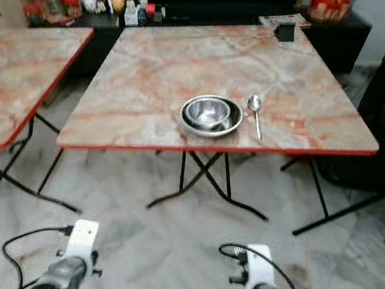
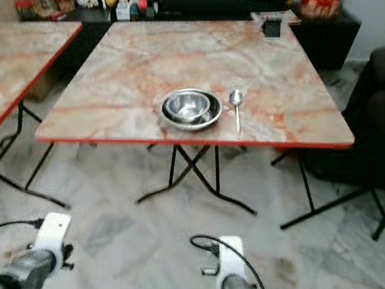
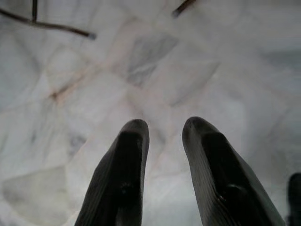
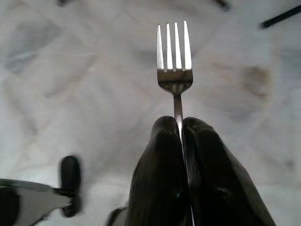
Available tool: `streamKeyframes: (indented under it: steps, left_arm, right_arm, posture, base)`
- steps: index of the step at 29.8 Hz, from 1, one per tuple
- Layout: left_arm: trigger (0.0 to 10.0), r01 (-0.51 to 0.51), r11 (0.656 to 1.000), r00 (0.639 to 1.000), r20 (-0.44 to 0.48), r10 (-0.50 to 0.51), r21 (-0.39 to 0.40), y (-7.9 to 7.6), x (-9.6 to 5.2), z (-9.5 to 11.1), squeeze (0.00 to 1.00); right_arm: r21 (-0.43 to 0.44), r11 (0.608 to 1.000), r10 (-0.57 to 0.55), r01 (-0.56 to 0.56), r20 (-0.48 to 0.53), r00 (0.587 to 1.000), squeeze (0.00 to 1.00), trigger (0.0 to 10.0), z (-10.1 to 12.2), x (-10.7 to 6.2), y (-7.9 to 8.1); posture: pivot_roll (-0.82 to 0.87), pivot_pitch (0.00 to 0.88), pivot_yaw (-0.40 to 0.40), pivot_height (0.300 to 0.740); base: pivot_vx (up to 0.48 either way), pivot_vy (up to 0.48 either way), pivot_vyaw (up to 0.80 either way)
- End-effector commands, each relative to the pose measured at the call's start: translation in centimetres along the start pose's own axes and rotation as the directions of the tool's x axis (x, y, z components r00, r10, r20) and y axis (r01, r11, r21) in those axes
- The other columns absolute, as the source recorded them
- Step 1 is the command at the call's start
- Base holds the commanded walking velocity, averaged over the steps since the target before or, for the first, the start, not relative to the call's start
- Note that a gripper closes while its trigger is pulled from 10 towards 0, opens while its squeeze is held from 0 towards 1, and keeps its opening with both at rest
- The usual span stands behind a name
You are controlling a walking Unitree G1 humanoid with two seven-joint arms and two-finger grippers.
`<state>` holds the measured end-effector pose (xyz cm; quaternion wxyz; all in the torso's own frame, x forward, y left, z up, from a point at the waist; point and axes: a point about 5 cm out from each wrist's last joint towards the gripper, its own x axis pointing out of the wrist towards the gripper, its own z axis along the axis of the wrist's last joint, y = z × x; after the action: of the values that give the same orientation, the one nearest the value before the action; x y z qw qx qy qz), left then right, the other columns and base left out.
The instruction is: Setting the table
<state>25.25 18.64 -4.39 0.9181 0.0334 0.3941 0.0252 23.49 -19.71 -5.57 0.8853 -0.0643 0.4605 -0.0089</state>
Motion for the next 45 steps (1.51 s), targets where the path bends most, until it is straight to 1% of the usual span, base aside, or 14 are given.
streamKeyframes:
  steps: [1,5,17,32,41,45]
  left_arm:
    - [10.0,-0.036,0.999,0.999,-0.029,0.036,0.0,1.36,-0.12,-0.56,0.0]
    - [10.0,-0.036,0.999,0.999,-0.028,0.036,0.004,1.32,-0.12,-0.55,0.0]
    - [10.0,-0.018,1.0,0.999,-0.029,0.018,0.013,1.24,-0.14,-0.69,0.0]
    - [10.0,-0.008,1.0,1.0,-0.028,0.008,0.021,1.17,-0.17,-0.83,0.0]
    - [10.0,-0.003,1.0,1.0,-0.029,0.004,0.023,1.02,-0.16,-0.86,0.0]
    - [10.0,0.011,0.999,0.999,-0.034,-0.01,0.038,0.99,-0.17,-0.89,0.0]
  right_arm:
    - [0.009,0.999,0.036,-0.036,0.027,0.999,0.0,10.0,1.01,0.08,1.52]
    - [0.006,0.999,0.039,-0.039,0.027,0.999,0.0,10.0,1.0,0.08,1.49]
    - [0.006,0.999,0.038,-0.039,0.024,0.999,0.0,10.0,0.81,0.08,1.45]
    - [-0.001,0.999,0.037,-0.037,0.018,0.999,0.0,10.0,0.62,0.07,1.35]
    - [-0.009,0.999,0.039,-0.039,0.014,0.999,0.0,10.0,0.56,0.06,1.24]
    - [-0.008,0.999,0.038,-0.038,0.015,0.999,0.0,10.0,0.51,0.06,1.24]
  posture:
    - [-0.04,0.023,0.111,0.74]
    - [-0.04,0.023,0.108,0.74]
    - [-0.04,0.035,0.11,0.74]
    - [-0.05,0.046,0.112,0.74]
    - [-0.05,0.034,0.105,0.74]
    - [-0.05,0.034,0.107,0.74]
  base:
    - [0.375,0.0,0.0]
    - [0.355,0.0,0.0]
    - [0.0,0.0,0.0]
    - [0.354,0.0,0.0]
    - [0.366,0.0,0.0]
    - [0.0,0.0,0.0]
